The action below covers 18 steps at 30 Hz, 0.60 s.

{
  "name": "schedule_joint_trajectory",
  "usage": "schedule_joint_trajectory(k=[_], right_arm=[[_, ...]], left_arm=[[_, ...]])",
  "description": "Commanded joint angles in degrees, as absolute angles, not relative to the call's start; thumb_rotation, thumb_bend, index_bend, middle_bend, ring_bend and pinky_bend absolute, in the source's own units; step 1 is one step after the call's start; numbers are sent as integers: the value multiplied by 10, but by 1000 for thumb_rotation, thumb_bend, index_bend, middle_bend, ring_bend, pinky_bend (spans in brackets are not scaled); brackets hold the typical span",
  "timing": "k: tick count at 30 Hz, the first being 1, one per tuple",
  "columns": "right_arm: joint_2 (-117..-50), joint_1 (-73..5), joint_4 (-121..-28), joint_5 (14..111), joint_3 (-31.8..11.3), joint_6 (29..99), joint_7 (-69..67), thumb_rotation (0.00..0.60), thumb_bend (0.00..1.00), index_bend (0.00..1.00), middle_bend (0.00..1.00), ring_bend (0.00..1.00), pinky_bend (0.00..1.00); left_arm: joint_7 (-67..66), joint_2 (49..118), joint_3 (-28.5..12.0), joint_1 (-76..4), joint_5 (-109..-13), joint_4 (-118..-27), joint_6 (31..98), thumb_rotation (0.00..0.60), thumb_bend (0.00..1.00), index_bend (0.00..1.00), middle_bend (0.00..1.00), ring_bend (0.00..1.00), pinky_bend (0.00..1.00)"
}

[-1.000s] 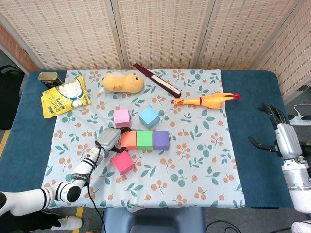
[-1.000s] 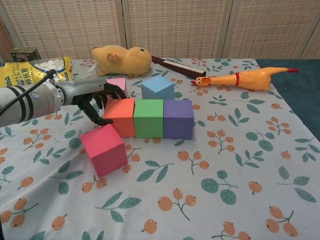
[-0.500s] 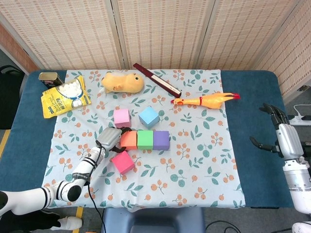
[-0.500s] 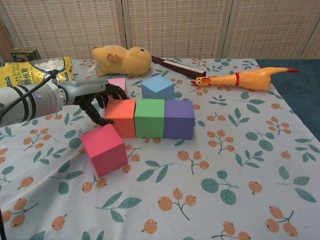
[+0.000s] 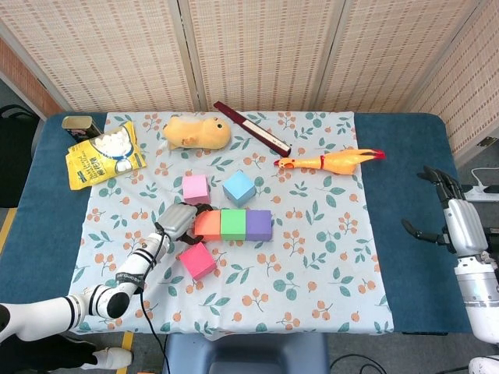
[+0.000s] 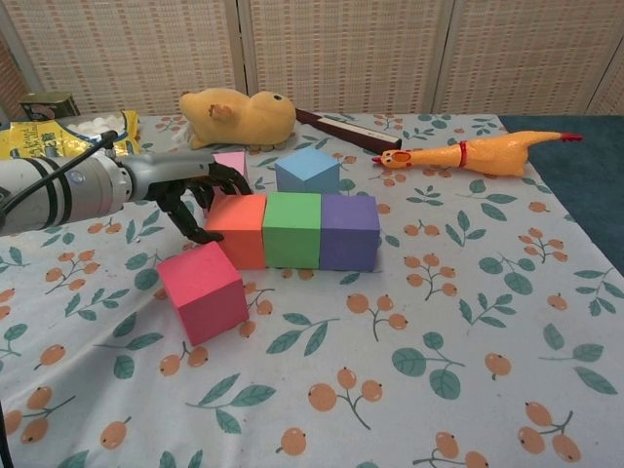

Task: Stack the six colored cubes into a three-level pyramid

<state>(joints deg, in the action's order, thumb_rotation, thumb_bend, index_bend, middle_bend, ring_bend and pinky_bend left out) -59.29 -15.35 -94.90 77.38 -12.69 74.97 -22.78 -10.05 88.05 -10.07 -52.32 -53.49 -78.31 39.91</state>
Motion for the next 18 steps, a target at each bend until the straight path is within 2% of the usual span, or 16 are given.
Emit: schedule_joint_trajectory(k=[1,18], right_arm=[[-593,-153,-949,773,-127,749,-227,600,154,0,143,0,0],[-592,-152,-950,774,-127,750,-226,600,154,0,143,0,0]], left_arm=[[-97,881,-102,-524,-535,-781,399,600,354,352,346,289,251],[-87,881,-98,-523,-538,-769,398,600,352,329,316,280,248]])
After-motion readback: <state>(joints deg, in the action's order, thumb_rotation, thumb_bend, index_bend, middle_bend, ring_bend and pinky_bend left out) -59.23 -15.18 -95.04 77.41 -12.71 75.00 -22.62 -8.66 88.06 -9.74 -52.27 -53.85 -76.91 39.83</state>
